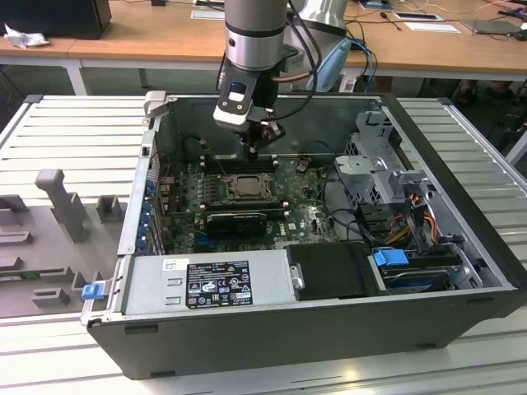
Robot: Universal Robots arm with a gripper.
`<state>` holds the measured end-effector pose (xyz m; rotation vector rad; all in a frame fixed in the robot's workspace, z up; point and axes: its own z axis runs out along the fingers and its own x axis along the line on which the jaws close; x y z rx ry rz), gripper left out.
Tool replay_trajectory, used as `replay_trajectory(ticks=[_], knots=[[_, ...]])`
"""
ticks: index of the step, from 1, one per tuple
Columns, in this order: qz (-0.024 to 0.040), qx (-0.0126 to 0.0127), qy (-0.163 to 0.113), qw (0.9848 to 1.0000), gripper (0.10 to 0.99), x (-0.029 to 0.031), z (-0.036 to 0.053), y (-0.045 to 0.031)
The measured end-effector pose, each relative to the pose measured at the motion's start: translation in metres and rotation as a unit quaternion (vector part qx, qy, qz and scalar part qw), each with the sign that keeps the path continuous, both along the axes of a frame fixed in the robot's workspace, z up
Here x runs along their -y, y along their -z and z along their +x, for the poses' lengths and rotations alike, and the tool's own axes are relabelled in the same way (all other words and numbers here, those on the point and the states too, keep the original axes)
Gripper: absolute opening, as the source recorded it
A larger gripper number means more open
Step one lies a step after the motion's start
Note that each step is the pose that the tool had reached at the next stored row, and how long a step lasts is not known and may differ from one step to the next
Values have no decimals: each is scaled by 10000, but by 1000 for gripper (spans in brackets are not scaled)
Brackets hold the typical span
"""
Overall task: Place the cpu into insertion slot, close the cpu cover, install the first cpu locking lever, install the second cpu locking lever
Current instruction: 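Install the first cpu locking lever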
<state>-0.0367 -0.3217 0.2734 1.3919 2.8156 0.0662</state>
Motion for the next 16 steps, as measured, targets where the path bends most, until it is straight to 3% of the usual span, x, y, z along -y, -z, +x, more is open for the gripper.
replay_trajectory(ticks=[6,9,10,12,16], knots=[[0,0,-491,9988,106,0,0,0],[-1,-1,-917,9958,106,0,0,0],[-1,0,-1102,9939,106,0,0,0],[0,0,-1268,9919,106,0,0,0],[0,0,-1683,9857,106,0,0,0]])
